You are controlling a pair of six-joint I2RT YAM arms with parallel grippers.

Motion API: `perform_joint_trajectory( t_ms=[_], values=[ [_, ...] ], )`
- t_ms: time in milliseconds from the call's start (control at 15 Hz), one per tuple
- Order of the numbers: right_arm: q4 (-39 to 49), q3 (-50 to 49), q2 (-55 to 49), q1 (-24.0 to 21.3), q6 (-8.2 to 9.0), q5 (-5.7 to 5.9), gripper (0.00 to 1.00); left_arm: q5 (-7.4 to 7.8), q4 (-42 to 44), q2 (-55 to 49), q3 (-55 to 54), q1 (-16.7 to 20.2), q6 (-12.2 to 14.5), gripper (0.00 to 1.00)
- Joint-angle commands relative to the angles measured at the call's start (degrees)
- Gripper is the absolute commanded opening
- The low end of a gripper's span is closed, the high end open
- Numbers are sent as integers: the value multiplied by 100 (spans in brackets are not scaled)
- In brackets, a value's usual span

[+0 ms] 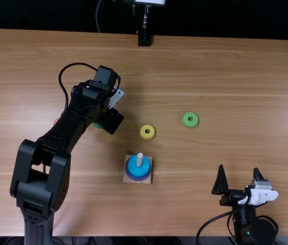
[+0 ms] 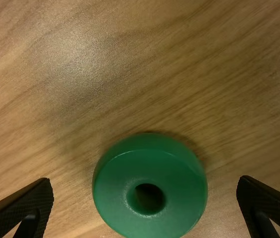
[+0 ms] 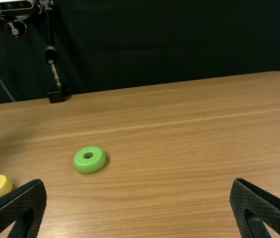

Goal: Build the Hanoi tower: stack the rings onto the peg from bottom to top in this color order: purple, dark blue, light blue, dark green, light green, yellow, orange.

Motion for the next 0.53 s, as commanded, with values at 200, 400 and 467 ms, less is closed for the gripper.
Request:
perform_joint_trajectory(
  t_ms=[200, 400, 467],
  values=[
    [-127, -60, -73, -50, -14, 8, 100, -30, -10, 86, -131, -33, 74, 100],
    [-127, -60, -73, -50, -14, -3, 100, -30, -10, 130, -184, -33, 74, 100],
    [-127, -60, -73, -50, -14, 8, 100, -30, -10, 157, -184, -33, 74, 100]
  ],
)
